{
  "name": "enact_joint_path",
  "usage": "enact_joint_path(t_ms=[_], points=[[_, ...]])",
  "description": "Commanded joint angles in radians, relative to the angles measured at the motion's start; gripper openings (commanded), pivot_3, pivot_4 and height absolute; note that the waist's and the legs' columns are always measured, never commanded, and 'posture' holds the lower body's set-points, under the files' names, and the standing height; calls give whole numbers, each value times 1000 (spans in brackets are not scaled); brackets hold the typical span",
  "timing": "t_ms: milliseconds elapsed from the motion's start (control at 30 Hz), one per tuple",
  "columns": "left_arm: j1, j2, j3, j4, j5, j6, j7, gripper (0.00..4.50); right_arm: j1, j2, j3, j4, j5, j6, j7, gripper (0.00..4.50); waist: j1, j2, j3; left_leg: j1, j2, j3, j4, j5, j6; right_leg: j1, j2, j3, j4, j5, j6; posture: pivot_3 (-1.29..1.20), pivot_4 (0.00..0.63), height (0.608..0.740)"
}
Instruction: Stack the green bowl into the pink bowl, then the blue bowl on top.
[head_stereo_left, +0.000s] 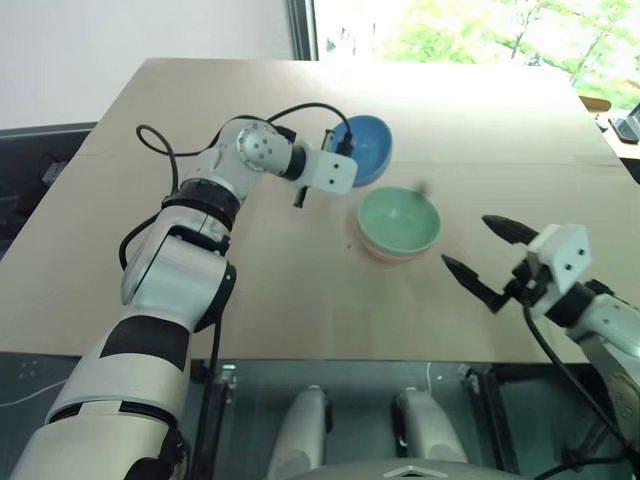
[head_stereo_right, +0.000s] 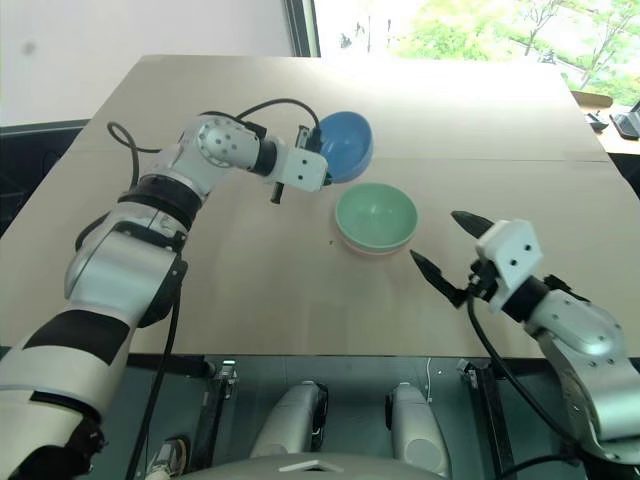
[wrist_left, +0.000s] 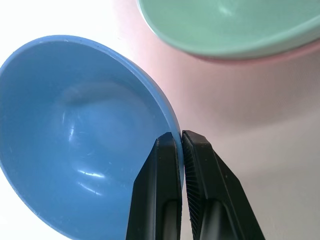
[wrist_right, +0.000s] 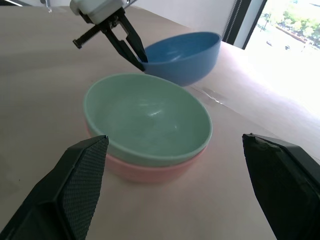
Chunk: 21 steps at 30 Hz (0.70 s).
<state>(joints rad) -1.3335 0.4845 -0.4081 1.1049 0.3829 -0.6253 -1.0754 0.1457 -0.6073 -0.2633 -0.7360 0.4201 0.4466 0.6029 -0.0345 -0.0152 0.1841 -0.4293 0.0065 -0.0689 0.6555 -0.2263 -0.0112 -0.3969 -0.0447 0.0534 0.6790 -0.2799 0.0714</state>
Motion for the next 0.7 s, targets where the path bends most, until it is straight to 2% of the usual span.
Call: enact_joint_path(t_ms=[33, 167, 300, 500, 533, 633, 700], points=[[-37, 15, 26, -55, -25, -10, -4, 271, 14, 4, -51, -54, 23, -26, -9, 4500, -5, 0, 0, 0, 0, 0, 0, 0, 0, 0, 0, 0, 0, 0, 0, 0, 150, 740], [-38, -2, 65, -110, -105, 9, -85, 271, 39, 11, -73, -79, 33, -18, -27, 4500, -5, 0, 0, 1, 0, 0, 1, 0, 0, 1, 0, 0, 2, 0, 0, 0, 150, 740], [19, -31, 113, -267, -307, 61, -302, 271, 80, 9, -98, -102, 37, -18, -34, 4500, 0, 0, 0, -1, 0, -1, 3, 0, 0, 1, 0, -1, 1, 0, 0, 0, 150, 740], [93, -33, 101, -437, -419, 142, -457, 271, 107, 13, -100, -125, 22, -21, -51, 4500, -6, 1, -1, 1, 0, -1, 4, 0, 0, 2, 0, 0, 4, 0, 0, 0, 150, 740], [105, -29, 96, -462, -425, 157, -474, 796, 108, 13, -98, -124, 21, -23, -53, 4500, -7, 1, -1, 1, 0, -1, 5, 0, 0, 2, 1, 0, 5, 0, 0, 0, 150, 740], [135, -46, 110, -521, -462, 189, -474, 1565, 107, 14, -93, -113, 12, -33, -57, 4500, -5, 1, -1, 1, 0, -1, 10, 0, 0, 2, 1, 0, 9, 0, 0, 0, 150, 740], [137, -55, 120, -539, -476, 212, -457, 2371, 105, 12, -92, -103, 8, -39, -55, 4500, -3, 1, -1, 1, 0, -2, 13, 0, 0, 3, 1, 0, 11, 0, 0, 0, 150, 740]])
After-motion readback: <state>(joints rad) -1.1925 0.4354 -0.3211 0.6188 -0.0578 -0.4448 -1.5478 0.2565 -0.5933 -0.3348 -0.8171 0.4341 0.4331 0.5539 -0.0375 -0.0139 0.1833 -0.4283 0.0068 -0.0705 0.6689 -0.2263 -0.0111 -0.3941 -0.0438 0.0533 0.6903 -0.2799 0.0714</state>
